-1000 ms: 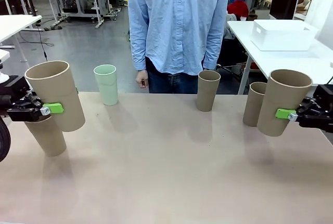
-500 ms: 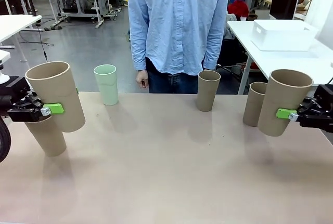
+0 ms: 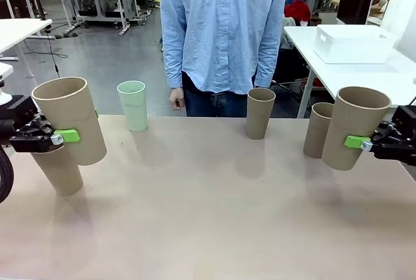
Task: Stack the cups and store them in the basket.
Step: Place the stack of Reusable plastic cups into the Pantry Basket.
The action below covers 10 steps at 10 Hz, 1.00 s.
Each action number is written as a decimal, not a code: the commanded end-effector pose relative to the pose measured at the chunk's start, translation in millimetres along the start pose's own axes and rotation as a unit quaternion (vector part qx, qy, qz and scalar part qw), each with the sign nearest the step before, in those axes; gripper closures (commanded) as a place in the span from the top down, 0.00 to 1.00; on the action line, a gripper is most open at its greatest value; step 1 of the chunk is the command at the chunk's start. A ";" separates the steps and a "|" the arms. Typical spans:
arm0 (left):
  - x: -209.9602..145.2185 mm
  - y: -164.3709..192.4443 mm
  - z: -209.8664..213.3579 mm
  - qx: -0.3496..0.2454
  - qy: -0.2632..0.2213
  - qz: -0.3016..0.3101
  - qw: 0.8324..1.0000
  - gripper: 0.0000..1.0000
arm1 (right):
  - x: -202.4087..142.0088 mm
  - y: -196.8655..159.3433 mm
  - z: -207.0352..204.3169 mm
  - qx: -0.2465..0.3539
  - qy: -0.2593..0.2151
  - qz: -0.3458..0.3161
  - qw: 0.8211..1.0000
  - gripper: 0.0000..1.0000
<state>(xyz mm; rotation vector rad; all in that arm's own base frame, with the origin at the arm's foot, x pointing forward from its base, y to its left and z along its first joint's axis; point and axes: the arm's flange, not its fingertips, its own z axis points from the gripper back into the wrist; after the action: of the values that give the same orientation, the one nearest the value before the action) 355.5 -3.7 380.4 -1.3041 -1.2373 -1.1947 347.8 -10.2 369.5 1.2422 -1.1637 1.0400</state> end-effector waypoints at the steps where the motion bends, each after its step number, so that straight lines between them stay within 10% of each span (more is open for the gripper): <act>1: 2.2 -0.2 -0.2 0.000 0.001 -0.003 1.000 0.87 | 4.7 1.1 0.8 -0.002 0.000 0.001 1.000 0.87; 10: 2.2 -0.2 -0.2 0.000 0.001 -0.003 1.000 0.87 | 4.7 1.1 0.8 -0.002 0.000 0.001 1.000 0.87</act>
<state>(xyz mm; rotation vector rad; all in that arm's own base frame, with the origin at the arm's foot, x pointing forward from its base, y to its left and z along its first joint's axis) 355.5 -3.7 380.4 -1.3041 -1.2373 -1.1947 347.8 -10.2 369.5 1.2421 -1.1637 1.0400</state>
